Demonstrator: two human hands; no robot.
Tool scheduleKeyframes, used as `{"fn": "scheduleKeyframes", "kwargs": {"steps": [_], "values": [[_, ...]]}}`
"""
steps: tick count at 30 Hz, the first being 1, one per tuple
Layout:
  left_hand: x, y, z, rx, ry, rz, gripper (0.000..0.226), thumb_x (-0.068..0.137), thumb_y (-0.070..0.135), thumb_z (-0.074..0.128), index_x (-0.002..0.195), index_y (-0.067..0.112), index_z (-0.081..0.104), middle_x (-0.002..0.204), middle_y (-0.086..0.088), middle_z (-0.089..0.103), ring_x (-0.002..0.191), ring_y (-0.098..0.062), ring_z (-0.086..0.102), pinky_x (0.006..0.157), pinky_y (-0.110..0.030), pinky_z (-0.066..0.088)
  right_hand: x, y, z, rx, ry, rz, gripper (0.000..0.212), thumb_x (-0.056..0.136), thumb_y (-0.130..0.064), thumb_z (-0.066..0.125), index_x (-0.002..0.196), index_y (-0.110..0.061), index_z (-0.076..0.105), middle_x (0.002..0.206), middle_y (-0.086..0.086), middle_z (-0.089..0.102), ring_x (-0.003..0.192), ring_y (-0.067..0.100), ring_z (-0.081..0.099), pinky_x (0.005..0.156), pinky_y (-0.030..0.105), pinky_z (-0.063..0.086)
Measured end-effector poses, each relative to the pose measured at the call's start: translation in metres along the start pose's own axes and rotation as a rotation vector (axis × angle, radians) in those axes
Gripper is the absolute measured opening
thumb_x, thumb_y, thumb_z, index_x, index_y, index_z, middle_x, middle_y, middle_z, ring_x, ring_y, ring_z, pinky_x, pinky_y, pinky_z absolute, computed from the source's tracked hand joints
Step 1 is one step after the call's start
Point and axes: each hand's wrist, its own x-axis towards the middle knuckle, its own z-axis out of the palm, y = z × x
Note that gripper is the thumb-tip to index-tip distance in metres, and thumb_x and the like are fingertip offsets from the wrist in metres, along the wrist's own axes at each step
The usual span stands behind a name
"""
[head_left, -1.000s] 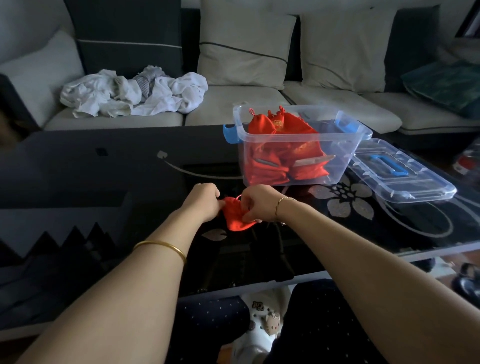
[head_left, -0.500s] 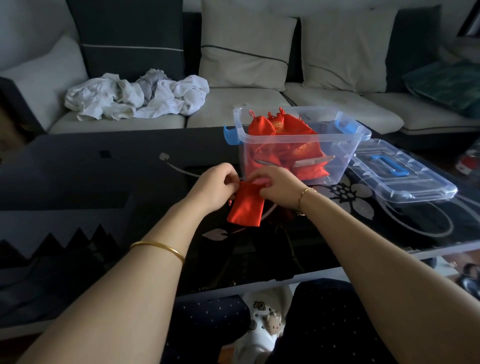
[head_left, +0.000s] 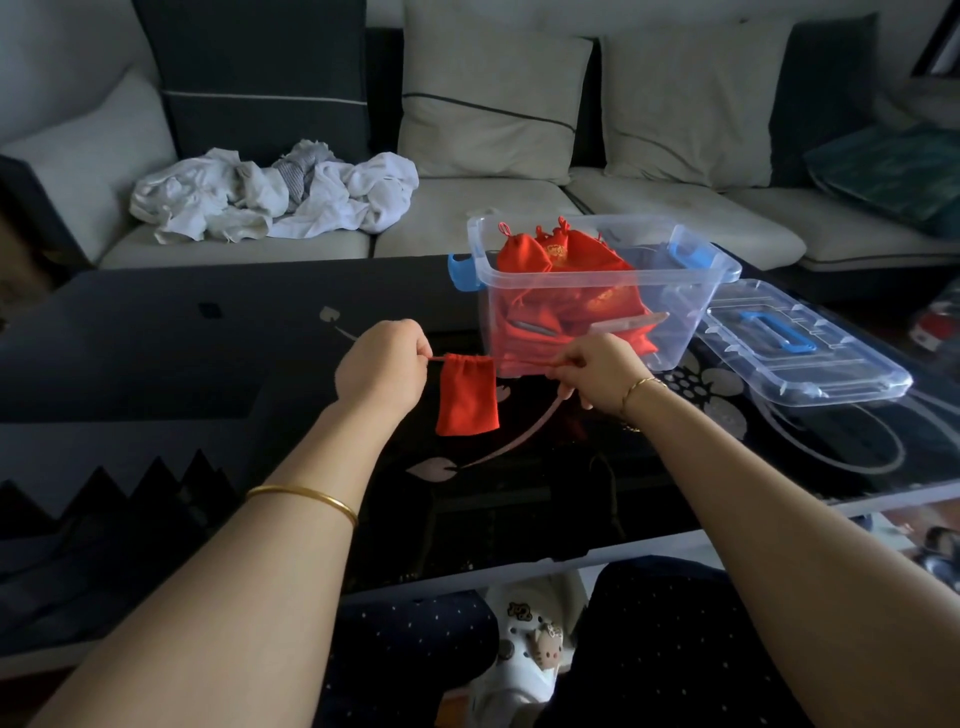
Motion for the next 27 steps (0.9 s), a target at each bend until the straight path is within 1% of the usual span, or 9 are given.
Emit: {"fn": "scheduleKeyframes", "kwargs": {"steps": [3, 6, 10, 13, 15, 17, 21, 25, 27], "values": [[0.005, -0.002, -0.002, 0.084, -0.048, -0.071, 0.020, 0.095, 0.012, 0.049, 0.104, 0.014, 0.066, 0.103, -0.006, 0.063, 0.087, -0.024, 0.061, 0.066, -0.032, 0.045, -0.001, 0.001, 0.000, 0.067, -0.011, 0.011, 0.019, 0.092, -0.008, 0.048, 0.100, -0.007, 0.066, 0.080, 0.009, 0.072, 0.032, 0.002, 0.047, 0.044, 0.012, 0.041], [0.010, -0.011, -0.002, 0.125, -0.059, -0.143, 0.018, 0.094, 0.013, 0.050, 0.100, 0.014, 0.067, 0.094, -0.008, 0.064, 0.079, -0.024, 0.060, 0.054, -0.030, 0.038, -0.005, 0.000, -0.003, 0.291, -0.075, 0.059, 0.023, 0.095, -0.008, 0.046, 0.114, -0.002, 0.058, 0.081, 0.010, 0.070, 0.033, 0.000, 0.047, 0.036, 0.010, 0.034], [0.013, -0.023, -0.001, 0.119, -0.005, -0.246, 0.018, 0.093, 0.011, 0.051, 0.091, 0.003, 0.067, 0.081, -0.015, 0.063, 0.073, -0.032, 0.061, 0.046, -0.029, 0.032, -0.013, -0.002, -0.012, 0.602, -0.275, 0.119, 0.021, 0.097, -0.012, 0.044, 0.109, -0.001, 0.058, 0.076, 0.006, 0.068, 0.042, 0.002, 0.053, 0.041, 0.015, 0.034], [0.014, -0.026, -0.002, 0.084, 0.019, -0.317, 0.024, 0.094, 0.017, 0.050, 0.078, 0.004, 0.063, 0.091, -0.018, 0.065, 0.080, -0.036, 0.063, 0.046, -0.028, 0.030, -0.017, -0.001, -0.019, 0.679, -0.372, 0.135, 0.025, 0.099, -0.018, 0.041, 0.100, -0.005, 0.062, 0.072, 0.004, 0.069, 0.047, 0.005, 0.055, 0.047, 0.016, 0.038], [0.015, -0.027, -0.003, 0.067, 0.025, -0.338, 0.028, 0.095, 0.022, 0.051, 0.073, 0.008, 0.061, 0.085, -0.016, 0.064, 0.072, -0.032, 0.060, 0.047, -0.029, 0.031, -0.017, -0.001, -0.021, 0.682, -0.347, 0.156, 0.032, 0.100, -0.026, 0.039, 0.093, -0.006, 0.063, 0.068, 0.004, 0.067, 0.047, 0.006, 0.055, 0.046, 0.016, 0.039], [0.017, -0.029, -0.002, 0.044, 0.027, -0.348, 0.027, 0.095, 0.026, 0.053, 0.078, 0.008, 0.064, 0.081, -0.014, 0.061, 0.068, -0.029, 0.056, 0.046, -0.028, 0.031, -0.016, 0.000, -0.020, 0.659, -0.261, 0.195, 0.039, 0.100, -0.032, 0.038, 0.081, -0.007, 0.061, 0.061, 0.004, 0.063, 0.042, 0.007, 0.052, 0.042, 0.017, 0.036], [0.017, -0.030, -0.001, 0.009, 0.029, -0.364, 0.032, 0.094, 0.028, 0.054, 0.084, 0.000, 0.065, 0.088, -0.019, 0.066, 0.063, -0.028, 0.053, 0.045, -0.028, 0.030, -0.012, 0.006, -0.015, 0.683, -0.080, 0.347, 0.046, 0.097, -0.040, 0.043, 0.062, -0.012, 0.055, 0.045, -0.002, 0.053, 0.034, 0.007, 0.044, 0.041, 0.017, 0.032], [0.013, -0.028, -0.003, -0.072, 0.041, -0.335, 0.035, 0.094, 0.030, 0.054, 0.089, -0.004, 0.063, 0.086, -0.018, 0.064, 0.068, -0.032, 0.056, 0.053, -0.033, 0.037, -0.009, 0.010, -0.013, 0.859, 0.003, 0.491, 0.042, 0.093, -0.038, 0.052, 0.057, -0.015, 0.051, 0.043, -0.003, 0.049, 0.034, 0.008, 0.041, 0.041, 0.016, 0.031], [0.012, -0.027, -0.003, -0.147, 0.042, -0.314, 0.032, 0.094, 0.031, 0.053, 0.093, 0.001, 0.066, 0.085, -0.019, 0.062, 0.072, -0.030, 0.057, 0.062, -0.036, 0.041, -0.008, 0.009, -0.011, 0.971, 0.003, 0.554, 0.040, 0.092, -0.036, 0.052, 0.057, -0.016, 0.050, 0.043, -0.003, 0.048, 0.033, 0.008, 0.041, 0.040, 0.015, 0.031]]}}
